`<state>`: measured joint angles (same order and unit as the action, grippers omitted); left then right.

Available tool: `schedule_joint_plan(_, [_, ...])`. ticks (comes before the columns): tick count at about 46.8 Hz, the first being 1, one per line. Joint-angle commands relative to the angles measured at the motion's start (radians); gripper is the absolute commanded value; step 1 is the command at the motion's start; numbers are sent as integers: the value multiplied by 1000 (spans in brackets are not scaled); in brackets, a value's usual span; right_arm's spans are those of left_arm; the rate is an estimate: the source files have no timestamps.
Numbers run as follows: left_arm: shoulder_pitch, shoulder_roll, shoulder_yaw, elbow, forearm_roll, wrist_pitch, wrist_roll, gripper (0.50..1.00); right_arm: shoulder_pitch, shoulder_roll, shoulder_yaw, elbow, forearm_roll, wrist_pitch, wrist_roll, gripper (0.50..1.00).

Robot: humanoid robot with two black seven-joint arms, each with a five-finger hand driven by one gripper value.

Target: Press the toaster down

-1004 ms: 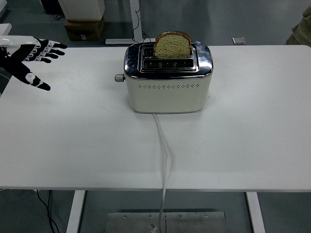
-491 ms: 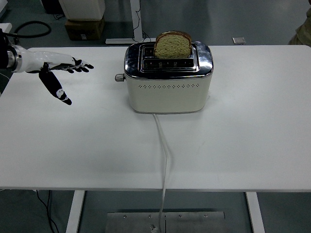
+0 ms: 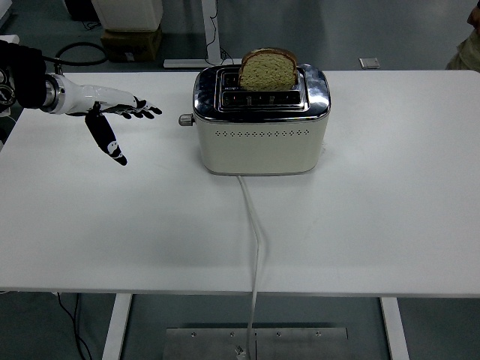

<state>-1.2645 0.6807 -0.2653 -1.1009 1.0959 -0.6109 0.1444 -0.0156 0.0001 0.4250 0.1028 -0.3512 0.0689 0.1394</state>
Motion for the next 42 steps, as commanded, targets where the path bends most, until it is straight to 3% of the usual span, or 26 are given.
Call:
schedule_joint_plan(1, [-4, -4, -2, 10, -1, 0, 0, 1000, 0, 0, 0, 0, 0, 0, 0, 998])
schedule_joint_plan(42, [25, -89, -2, 50, -14, 0, 0, 1000, -4, 0, 0, 0, 0, 0, 0, 1000])
